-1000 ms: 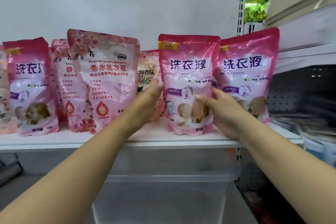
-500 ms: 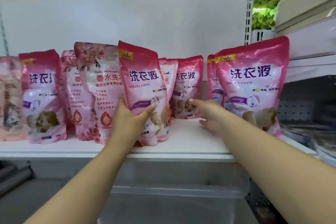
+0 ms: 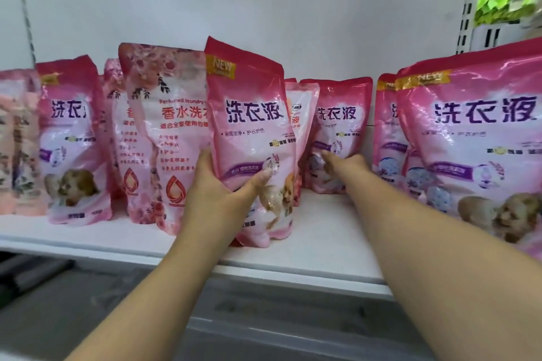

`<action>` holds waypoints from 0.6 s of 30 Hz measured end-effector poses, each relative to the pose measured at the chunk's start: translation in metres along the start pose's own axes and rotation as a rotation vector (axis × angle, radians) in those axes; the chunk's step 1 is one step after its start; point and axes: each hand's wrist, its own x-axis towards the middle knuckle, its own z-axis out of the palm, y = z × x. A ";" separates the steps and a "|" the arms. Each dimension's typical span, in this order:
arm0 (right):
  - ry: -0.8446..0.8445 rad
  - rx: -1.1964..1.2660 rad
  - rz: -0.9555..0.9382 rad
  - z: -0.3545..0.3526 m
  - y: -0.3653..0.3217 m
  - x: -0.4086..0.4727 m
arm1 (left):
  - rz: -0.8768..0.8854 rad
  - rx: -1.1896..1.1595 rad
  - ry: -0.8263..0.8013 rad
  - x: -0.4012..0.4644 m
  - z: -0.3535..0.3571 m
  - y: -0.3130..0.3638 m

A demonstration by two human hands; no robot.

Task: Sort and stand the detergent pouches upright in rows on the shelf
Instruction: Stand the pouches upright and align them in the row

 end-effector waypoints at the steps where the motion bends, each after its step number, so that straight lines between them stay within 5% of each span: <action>1: 0.018 0.000 -0.002 -0.001 0.002 0.006 | 0.002 0.001 0.004 0.001 0.000 0.000; 9: 0.121 -0.068 0.007 0.004 -0.005 -0.002 | 0.015 0.017 0.024 0.000 -0.001 -0.005; 13: 0.161 -0.001 -0.376 0.005 -0.021 -0.029 | 0.015 0.019 0.041 -0.001 0.000 -0.006; 15: -0.044 0.153 -0.333 0.013 -0.023 -0.042 | 0.016 0.023 0.044 -0.002 0.000 -0.006; 18: -0.493 0.268 0.000 0.027 -0.016 -0.051 | 0.019 0.028 0.042 -0.004 0.000 -0.005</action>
